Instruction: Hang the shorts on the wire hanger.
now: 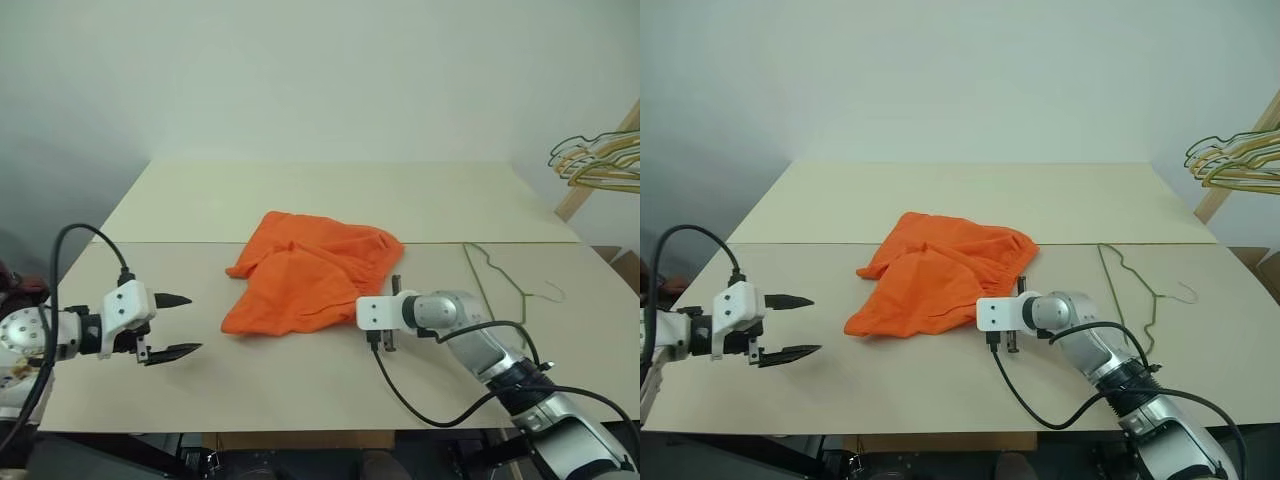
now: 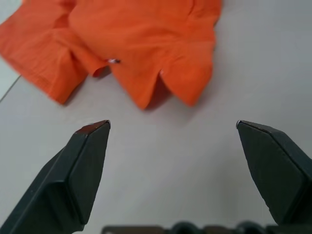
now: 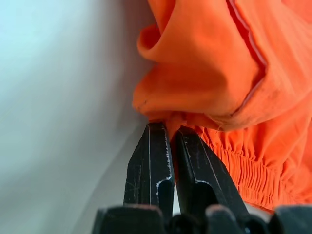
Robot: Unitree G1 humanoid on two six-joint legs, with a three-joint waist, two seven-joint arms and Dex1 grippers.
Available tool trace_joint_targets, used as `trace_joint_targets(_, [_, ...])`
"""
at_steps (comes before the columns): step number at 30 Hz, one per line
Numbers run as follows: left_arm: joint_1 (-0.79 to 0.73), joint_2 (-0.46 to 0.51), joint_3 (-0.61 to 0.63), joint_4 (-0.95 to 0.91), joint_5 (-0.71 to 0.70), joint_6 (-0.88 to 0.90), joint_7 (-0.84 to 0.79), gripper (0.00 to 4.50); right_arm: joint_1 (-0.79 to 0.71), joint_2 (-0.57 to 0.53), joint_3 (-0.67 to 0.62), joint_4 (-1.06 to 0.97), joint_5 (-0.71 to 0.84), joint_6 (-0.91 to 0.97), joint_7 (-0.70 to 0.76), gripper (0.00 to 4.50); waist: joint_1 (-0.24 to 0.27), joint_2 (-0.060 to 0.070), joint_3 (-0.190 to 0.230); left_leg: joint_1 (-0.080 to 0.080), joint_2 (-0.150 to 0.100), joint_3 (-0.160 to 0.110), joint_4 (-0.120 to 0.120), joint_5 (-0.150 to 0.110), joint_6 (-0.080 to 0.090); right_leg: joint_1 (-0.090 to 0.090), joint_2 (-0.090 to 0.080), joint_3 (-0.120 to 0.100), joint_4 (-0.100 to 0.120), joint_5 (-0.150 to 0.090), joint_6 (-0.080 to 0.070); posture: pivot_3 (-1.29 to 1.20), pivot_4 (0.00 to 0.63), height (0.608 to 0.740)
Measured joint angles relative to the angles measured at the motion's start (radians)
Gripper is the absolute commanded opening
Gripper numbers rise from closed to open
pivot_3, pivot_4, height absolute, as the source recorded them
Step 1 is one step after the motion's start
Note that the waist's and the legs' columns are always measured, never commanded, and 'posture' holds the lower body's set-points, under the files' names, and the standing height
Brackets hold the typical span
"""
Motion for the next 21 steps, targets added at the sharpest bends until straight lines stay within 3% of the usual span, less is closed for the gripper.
trace_joint_targets(6, [-0.058,-0.091,-0.146,0.077,0.085,-0.070,0.012,4.50,0.012,0.000,-0.002,-0.023,-0.012,0.022,-0.009,0.02,-0.020,0.000,0.000,-0.001,0.000,-0.001,0.001,0.000,0.000,0.000,0.000,0.000,0.000,0.000,0.000,-0.08,0.000,0.740])
trace_joint_targets(15, [-0.166,-0.217,-0.207,0.266,0.206,-0.204,0.189,4.50,0.026,-0.005,-0.009,-0.040,-0.013,0.043,-0.010,0.02,-0.024,0.000,-0.001,-0.006,0.000,-0.006,0.009,-0.002,0.003,0.000,0.000,-0.003,0.002,0.000,0.000,-0.09,0.000,0.740])
trace_joint_targets(21, [-0.179,-0.217,-0.207,0.314,0.213,-0.238,0.199,2.61,0.026,-0.005,-0.009,-0.040,-0.014,0.043,-0.010,0.00,-0.026,0.000,-0.001,-0.006,0.000,-0.006,0.009,-0.002,0.003,0.000,0.000,-0.003,0.002,0.000,0.000,-0.09,0.000,0.740])
